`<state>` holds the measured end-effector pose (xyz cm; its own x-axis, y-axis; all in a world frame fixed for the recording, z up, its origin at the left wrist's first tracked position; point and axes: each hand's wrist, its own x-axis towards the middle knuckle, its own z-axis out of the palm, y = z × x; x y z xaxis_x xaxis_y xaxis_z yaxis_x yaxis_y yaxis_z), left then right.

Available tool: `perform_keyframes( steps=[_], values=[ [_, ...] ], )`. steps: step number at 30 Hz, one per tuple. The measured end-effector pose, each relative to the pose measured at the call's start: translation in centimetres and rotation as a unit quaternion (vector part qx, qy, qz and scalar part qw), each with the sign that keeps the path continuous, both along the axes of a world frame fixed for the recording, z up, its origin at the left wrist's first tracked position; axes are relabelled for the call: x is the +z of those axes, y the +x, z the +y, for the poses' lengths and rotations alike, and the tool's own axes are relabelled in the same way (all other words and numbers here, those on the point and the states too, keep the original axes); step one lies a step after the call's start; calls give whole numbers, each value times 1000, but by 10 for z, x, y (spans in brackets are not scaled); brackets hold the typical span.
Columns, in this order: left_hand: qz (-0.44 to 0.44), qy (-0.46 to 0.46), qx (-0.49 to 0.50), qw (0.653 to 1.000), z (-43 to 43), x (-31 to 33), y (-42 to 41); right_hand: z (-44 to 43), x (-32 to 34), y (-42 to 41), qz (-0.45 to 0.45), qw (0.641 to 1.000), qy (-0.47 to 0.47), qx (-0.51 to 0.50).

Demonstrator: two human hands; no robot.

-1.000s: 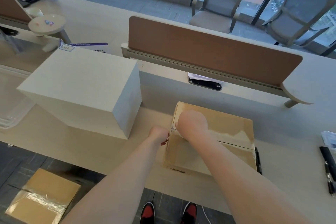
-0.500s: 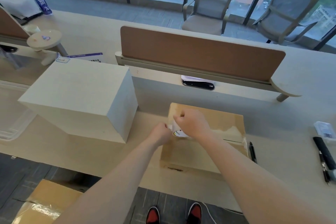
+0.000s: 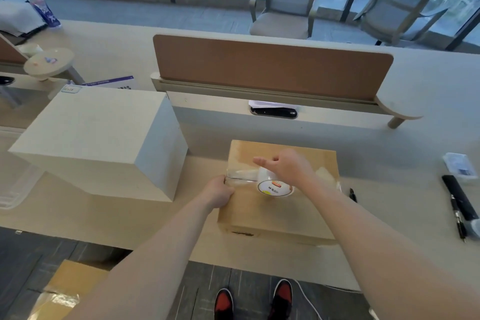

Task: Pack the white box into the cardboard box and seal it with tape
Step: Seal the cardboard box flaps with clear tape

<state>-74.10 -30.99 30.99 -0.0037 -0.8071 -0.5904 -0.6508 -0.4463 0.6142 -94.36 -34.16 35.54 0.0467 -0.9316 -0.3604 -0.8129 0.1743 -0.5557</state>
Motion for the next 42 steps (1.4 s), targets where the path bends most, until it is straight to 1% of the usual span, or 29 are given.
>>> perform_keyframes(
  steps=[6, 9, 13, 15, 17, 19, 20, 21, 24, 29, 33, 34, 37, 42],
  values=[
    [-51, 10, -12, 999, -1, 3, -8, 5, 10, -39, 20, 999, 30, -9],
    [-87, 12, -10, 996, -6, 4, -11, 6, 18, -57, 73, 997, 17, -10],
    [-141, -12, -59, 988, -1, 12, -18, 10, 22, -59, 102, 995, 12, 6],
    [-151, -34, -61, 986, 2, 11, -20, 12, 25, -58, 105, 994, 16, 16],
    [-154, -34, -55, 986, 3, 10, -22, 15, 29, -58, 116, 993, 20, 26],
    [-159, -27, -94, 982, 5, 9, -25, 19, 31, -57, 126, 991, 22, 26],
    [-173, -36, -135, 975, 8, 11, -26, 21, 32, -56, 129, 991, 21, 21],
    [-189, -65, -175, 964, 10, 11, -28, 24, 32, -55, 132, 991, 20, 14],
    [-219, -112, -241, 939, 14, 10, -28, 32, 28, -53, 147, 989, 31, 2],
    [-264, -115, -262, 921, 4, 4, -23, 38, 22, -57, 182, 983, 23, -32],
    [-284, -108, -259, 917, 4, 3, -24, 36, 25, -56, 247, 969, -7, -3],
    [-289, -105, -258, 916, 3, 4, -24, 36, 26, -56, 246, 969, -16, -4],
    [-297, -94, -254, 915, 3, 10, -27, 39, 24, -58, 206, 977, -34, -28],
    [-302, -87, -252, 915, 3, 13, -30, 38, 18, -70, 111, 992, 29, -59]
  ],
)
